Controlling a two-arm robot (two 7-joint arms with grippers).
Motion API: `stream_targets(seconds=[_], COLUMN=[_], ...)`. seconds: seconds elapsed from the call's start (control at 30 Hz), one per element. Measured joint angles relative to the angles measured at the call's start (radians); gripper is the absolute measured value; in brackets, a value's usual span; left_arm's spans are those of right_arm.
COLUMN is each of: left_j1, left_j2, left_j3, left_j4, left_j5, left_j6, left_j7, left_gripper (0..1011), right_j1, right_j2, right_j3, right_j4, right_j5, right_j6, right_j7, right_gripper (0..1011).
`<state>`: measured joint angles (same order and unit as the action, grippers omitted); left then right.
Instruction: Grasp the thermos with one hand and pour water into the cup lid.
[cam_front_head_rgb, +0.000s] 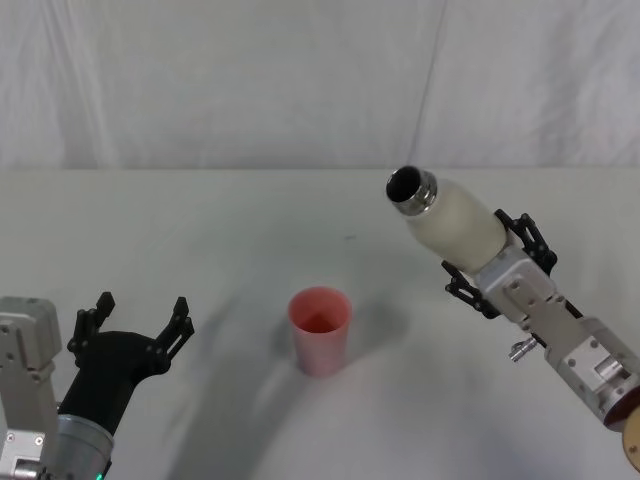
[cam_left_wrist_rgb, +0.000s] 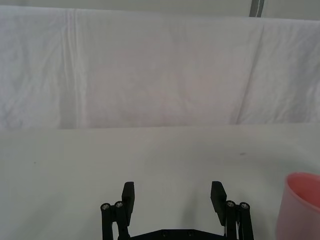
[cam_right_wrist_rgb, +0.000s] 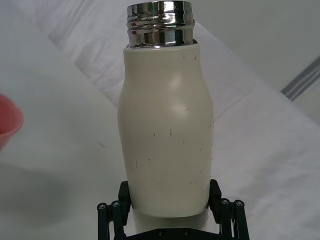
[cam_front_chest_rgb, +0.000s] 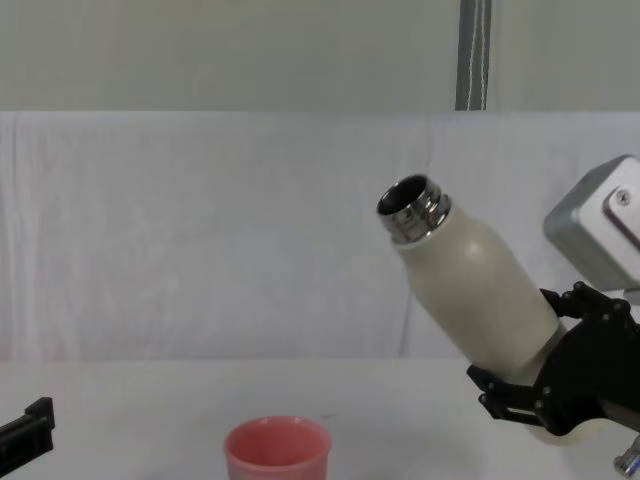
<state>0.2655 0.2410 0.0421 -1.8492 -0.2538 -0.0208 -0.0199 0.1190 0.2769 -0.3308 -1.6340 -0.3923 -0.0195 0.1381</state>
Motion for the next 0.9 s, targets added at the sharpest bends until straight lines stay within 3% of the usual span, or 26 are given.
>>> stream_targets(seconds=[0.43,0.9], left_j1=[0.0,0.0], left_j2=[0.0,0.0], left_j3=[0.0,0.0], left_j4=[0.0,0.0], left_j5=[0.0,0.0], left_j6=[0.0,0.0], left_j7=[0.0,0.0], left_gripper=[1001,1001], right_j1=[0.071,0.079], right_j2=[0.045,0.062], right_j3=[-0.059,-0.08], right_j4=[0.021,0.012], right_j5=[-0.095,-0.163], right_j6=[0.028,0.055], right_j7=[0.068,0.049], right_gripper=[951,951])
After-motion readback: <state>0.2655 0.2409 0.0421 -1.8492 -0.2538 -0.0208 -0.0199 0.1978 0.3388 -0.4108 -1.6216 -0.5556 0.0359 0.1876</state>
